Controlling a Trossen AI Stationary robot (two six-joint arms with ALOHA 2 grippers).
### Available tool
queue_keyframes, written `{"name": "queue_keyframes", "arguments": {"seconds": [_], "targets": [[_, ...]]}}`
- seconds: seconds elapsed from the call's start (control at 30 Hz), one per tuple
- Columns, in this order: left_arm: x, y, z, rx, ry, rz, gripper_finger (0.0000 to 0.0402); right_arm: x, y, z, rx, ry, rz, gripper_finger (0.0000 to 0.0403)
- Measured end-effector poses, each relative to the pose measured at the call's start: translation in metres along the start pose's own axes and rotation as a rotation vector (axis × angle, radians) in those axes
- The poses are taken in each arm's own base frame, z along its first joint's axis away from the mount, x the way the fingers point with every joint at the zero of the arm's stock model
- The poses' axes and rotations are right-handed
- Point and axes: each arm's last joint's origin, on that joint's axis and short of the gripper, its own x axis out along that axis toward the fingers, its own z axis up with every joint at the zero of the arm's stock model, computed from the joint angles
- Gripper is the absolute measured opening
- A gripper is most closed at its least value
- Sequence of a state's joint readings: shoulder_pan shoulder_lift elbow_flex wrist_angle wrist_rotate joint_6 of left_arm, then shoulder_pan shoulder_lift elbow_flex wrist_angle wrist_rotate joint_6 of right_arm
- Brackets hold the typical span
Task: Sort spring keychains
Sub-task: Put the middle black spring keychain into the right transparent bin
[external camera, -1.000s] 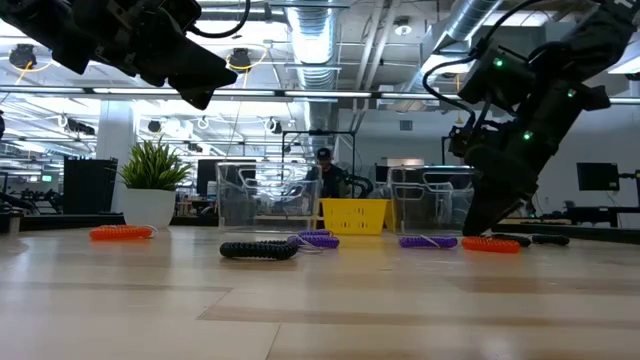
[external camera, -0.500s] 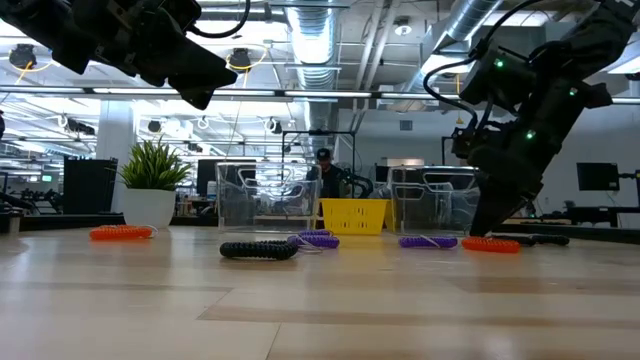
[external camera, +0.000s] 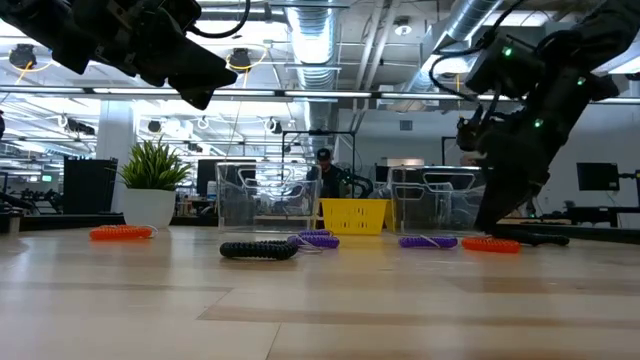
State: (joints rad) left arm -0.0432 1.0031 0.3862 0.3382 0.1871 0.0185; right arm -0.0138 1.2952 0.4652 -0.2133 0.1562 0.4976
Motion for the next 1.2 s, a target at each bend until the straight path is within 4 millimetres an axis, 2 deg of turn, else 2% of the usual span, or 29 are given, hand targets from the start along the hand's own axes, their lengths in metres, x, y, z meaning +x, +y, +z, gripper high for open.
{"name": "queue_keyframes", "arguments": {"seconds": [0.3, 0.6, 0.73, 0.9, 1.03, 1.2], "targets": [[0.000, 0.000, 0.000, 0.000, 0.000, 0.000, 0.0113, -0.027, 0.019, 0.001, -0.087, -0.147, 0.093, 0.0002], [0.000, 0.000, 0.000, 0.000, 0.000, 0.000, 0.0113, -0.064, 0.030, 0.013, -0.228, -0.476, 0.098, 0.0002], [0.000, 0.000, 0.000, 0.000, 0.000, 0.000, 0.0113, -0.078, 0.026, 0.020, -0.234, -0.622, -0.011, 0.0001], [0.000, 0.000, 0.000, 0.000, 0.000, 0.000, 0.0113, -0.085, 0.014, 0.027, -0.167, -0.720, -0.282, 0.0002], [0.000, 0.000, 0.000, 0.000, 0.000, 0.000, 0.0113, -0.081, 0.002, 0.031, -0.091, -0.737, -0.497, 0.0002], [0.000, 0.000, 0.000, 0.000, -0.001, 0.000, 0.0113, -0.065, -0.009, 0.037, -0.042, -0.682, -0.584, 0.0006]]}}
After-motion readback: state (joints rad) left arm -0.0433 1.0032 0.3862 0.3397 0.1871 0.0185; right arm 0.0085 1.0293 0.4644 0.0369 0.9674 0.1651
